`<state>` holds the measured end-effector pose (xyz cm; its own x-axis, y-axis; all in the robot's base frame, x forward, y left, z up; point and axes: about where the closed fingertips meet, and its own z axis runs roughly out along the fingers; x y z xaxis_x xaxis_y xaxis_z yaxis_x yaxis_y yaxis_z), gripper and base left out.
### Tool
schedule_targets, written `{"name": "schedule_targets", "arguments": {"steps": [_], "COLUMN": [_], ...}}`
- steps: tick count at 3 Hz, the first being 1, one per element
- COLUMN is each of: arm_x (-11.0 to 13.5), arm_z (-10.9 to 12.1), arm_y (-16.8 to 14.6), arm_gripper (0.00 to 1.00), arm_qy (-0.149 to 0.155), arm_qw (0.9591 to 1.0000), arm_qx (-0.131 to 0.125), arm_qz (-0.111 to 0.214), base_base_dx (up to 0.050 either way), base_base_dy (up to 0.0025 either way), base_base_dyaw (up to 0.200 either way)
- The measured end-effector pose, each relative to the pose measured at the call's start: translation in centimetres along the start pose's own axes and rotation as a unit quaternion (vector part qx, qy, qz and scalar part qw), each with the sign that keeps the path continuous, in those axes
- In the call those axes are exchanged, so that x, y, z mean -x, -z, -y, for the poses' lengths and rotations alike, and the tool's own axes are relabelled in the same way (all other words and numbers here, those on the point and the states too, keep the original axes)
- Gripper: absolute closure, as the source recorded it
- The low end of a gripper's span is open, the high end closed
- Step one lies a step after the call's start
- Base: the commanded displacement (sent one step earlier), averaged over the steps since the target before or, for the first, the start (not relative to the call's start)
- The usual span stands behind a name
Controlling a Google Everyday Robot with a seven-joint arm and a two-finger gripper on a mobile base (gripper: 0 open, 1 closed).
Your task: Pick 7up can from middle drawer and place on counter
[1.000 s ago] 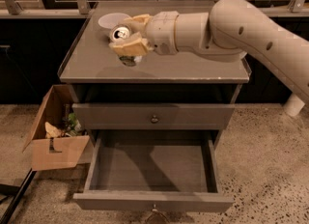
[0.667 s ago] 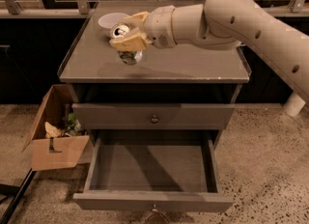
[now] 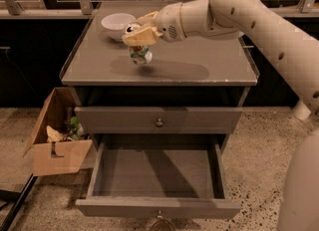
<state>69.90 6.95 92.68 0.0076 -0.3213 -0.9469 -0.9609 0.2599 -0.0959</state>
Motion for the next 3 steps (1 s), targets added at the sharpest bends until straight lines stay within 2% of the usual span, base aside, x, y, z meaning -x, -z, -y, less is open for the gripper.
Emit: {"name": "schedule_targets", "arguments": {"steps": [1, 2, 3], "arm_x": [-1.43, -1.68, -1.68], "arm_z": [1.04, 1.2, 1.2], "arm_y": [-0.93, -1.08, -1.08], "arm_gripper": [1.0, 0.83, 0.59], "arm_qy": [-0.022, -0.024, -0.024], "arm_qw": [0.9993, 0.9991, 0.9991], "arm_qx": [0.026, 0.029, 0.029], "arm_qz": [0.016, 0.018, 0.018], "base_base_dx": [0.0, 0.0, 0.0], "base_base_dy": [0.0, 0.0, 0.0], "base_base_dyaw": [0.0, 0.0, 0.0]}}
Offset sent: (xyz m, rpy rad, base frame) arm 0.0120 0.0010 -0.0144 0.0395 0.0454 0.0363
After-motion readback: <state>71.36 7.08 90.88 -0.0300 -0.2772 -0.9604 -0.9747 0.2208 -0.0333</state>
